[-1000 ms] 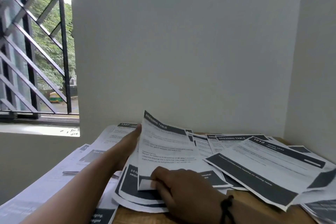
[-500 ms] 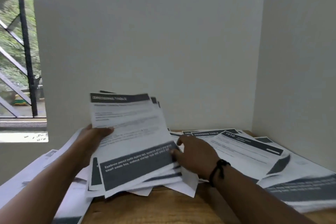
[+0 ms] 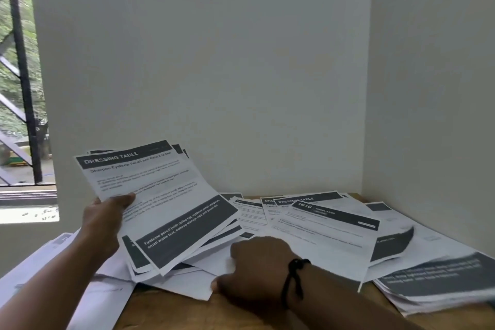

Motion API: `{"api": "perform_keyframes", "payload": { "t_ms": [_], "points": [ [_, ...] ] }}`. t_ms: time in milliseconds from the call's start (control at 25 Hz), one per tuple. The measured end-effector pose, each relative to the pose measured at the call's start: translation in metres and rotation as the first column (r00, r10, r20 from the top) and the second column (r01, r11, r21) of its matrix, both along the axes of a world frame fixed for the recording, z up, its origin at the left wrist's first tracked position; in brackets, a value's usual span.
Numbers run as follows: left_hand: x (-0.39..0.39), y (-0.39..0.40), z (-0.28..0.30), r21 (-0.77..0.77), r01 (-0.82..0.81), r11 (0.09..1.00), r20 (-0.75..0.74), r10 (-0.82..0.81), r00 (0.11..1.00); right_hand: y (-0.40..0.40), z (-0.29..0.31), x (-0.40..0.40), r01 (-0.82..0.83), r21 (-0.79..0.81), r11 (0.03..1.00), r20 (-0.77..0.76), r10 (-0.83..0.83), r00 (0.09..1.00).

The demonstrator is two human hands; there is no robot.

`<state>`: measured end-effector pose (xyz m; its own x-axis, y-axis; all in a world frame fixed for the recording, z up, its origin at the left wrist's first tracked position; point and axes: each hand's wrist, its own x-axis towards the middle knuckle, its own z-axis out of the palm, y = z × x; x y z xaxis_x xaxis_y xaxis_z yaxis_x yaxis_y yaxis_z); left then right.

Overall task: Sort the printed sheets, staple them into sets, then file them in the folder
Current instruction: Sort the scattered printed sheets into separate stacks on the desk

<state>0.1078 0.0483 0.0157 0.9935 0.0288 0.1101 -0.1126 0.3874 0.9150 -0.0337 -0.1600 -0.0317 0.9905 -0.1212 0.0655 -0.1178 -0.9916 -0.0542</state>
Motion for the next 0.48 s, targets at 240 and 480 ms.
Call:
{"api": "perform_keyframes", "payload": {
  "t_ms": [240,480],
  "points": [
    [0.007,0.001,-0.001,0.007,-0.017,1.0,0.003,0.017,1.0,0.035,0.026,-0.022,-0.329,0.23,0.916,0.031,0.331,0.943],
    [0.012,0.004,-0.004,-0.025,-0.033,0.999,0.004,0.033,0.999,0.027,0.044,-0.027,-0.378,0.529,0.76,0.105,0.383,0.918]
  ]
}}
